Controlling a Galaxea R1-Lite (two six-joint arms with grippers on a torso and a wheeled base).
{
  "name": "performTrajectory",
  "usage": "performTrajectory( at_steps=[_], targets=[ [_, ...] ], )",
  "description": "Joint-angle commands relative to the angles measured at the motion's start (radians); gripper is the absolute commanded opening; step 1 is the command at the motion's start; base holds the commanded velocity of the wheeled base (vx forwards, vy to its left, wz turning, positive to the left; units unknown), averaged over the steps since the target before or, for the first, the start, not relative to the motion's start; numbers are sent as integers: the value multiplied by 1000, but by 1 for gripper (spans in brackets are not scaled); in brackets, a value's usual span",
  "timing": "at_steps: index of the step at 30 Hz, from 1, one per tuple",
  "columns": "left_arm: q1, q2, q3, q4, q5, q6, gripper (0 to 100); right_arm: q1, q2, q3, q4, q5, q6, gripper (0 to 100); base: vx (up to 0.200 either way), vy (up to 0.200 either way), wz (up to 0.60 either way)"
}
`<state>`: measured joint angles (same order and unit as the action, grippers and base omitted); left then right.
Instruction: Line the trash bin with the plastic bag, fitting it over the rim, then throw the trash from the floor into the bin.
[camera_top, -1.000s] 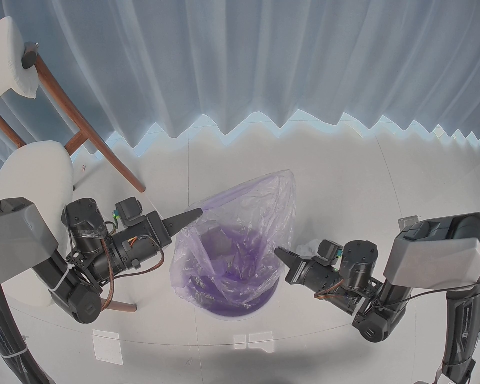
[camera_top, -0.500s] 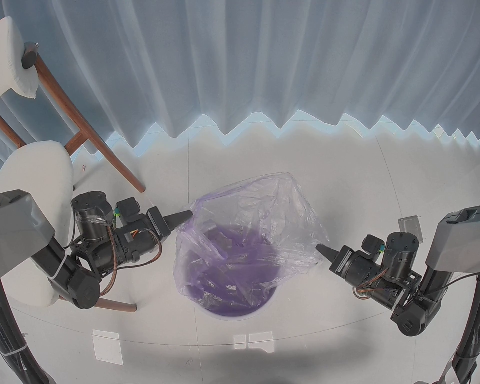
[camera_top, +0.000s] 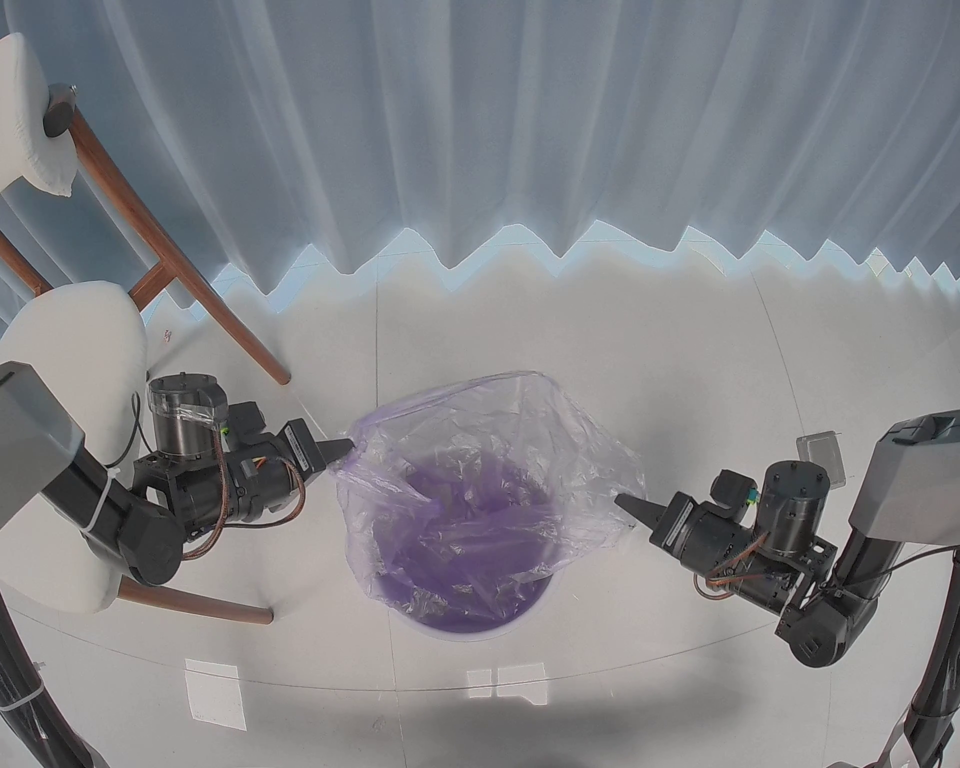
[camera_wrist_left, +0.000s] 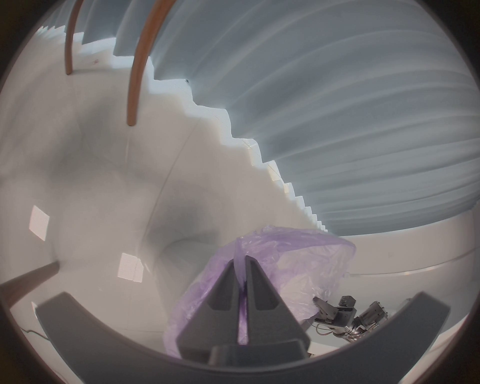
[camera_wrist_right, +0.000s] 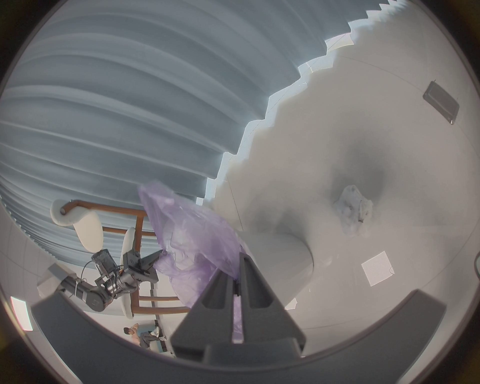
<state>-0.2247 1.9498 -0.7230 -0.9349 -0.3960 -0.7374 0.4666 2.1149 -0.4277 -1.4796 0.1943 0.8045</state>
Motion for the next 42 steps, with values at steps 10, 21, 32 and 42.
performTrajectory(
  at_steps=[10, 21, 32, 42],
  targets=[
    [18, 121, -85, -145, 46, 0, 0, -82, 71, -358, 231, 13, 22, 0, 0, 0, 0],
    [71, 284, -177, -160, 46, -57, 0, -146, 218, -539, 347, 13, 5, 0, 0, 0, 0],
    [127, 311, -197, -147, 34, -57, 0, -149, 251, -507, 352, 14, -5, 0, 0, 0, 0],
    [91, 327, -151, -136, 11, -26, 0, -144, 257, -413, 285, 24, -2, 0, 0, 0, 0]
  ],
)
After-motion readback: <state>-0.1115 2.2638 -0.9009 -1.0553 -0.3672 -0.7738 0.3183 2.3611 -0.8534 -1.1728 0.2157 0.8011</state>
